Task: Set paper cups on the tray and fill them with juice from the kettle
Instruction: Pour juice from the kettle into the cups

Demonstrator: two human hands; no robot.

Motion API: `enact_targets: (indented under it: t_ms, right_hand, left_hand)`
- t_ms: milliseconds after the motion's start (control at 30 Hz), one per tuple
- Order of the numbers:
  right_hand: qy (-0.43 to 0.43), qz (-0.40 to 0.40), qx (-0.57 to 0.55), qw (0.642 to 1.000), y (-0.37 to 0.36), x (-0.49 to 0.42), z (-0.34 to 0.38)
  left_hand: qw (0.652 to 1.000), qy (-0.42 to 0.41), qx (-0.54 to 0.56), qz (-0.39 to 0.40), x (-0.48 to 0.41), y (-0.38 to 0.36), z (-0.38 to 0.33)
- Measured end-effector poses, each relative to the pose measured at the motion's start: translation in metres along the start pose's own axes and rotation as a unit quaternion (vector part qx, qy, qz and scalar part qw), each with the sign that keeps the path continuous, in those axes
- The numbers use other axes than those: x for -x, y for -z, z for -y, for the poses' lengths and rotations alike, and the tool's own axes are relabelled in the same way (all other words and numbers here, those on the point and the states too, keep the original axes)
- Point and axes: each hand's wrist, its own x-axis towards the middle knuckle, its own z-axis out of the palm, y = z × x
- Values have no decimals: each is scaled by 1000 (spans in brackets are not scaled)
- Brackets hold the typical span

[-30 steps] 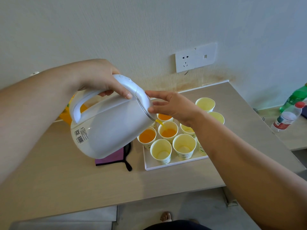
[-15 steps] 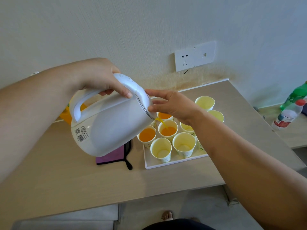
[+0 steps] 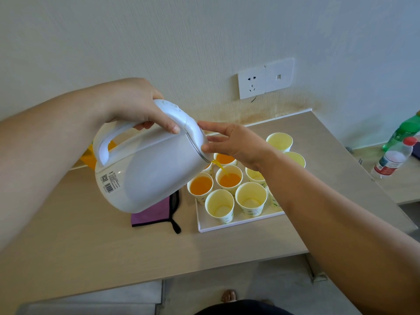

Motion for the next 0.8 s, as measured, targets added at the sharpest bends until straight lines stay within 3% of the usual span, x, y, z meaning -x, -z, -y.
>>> enact_targets:
  t_ms: [800]
  right_hand:
    - [-4, -8, -3, 1000, 1, 2, 1]
  left_hand:
    - [1000, 5, -10, 2, 1, 3, -6]
